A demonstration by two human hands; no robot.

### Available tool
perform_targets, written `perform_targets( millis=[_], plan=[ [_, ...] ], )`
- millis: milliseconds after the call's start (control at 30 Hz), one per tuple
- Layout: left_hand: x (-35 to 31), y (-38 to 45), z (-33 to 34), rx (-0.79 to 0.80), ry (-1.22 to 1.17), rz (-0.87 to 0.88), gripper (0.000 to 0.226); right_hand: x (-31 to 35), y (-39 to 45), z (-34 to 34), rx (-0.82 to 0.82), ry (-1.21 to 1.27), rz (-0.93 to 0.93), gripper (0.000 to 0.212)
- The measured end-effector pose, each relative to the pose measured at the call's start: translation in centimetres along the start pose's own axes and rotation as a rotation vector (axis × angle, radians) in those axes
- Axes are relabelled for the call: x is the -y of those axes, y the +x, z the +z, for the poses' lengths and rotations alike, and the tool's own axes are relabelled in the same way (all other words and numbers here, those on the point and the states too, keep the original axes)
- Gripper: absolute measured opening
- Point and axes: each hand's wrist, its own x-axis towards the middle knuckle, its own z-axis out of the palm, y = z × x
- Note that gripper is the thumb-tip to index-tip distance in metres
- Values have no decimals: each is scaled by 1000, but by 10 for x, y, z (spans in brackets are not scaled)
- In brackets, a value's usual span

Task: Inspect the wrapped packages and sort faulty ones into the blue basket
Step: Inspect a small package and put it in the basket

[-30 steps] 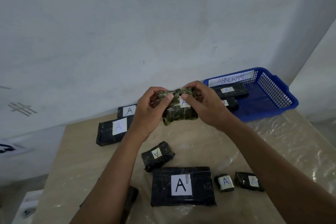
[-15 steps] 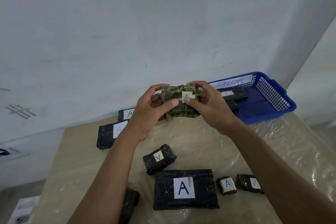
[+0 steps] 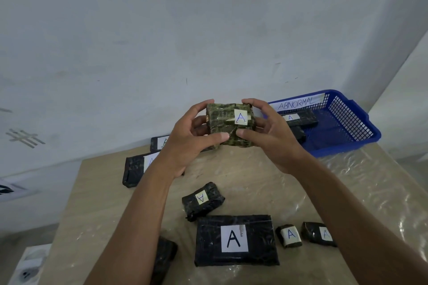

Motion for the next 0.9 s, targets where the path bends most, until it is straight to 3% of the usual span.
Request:
perform_targets(
  millis=[133,333,433,500,633,767,900],
  plan=[
    [-1,3,3,-78,-14,11,72,-2,2,0,25,-3,-17,65],
    [-3,10,4,-132,-215,-111,54,2,-3,1,78,-142,-141,85],
    [-7,11,4,-117,-269,-143,37,3,0,1,38,-195,-188,73],
    [-8,10,5,-83,-279,-122,39,5,1,3,-15,-146,-198,62],
    [-4,2,11,-58,-177,70,60,9,1,8,-116,-87,-201,44],
    [6,3,29,-229,103,324,42,12,0,16,-123,-25,-174,42],
    [9,8,43,-411,177,404,24,8,-3,36,-46,-17,-184,39]
  ],
)
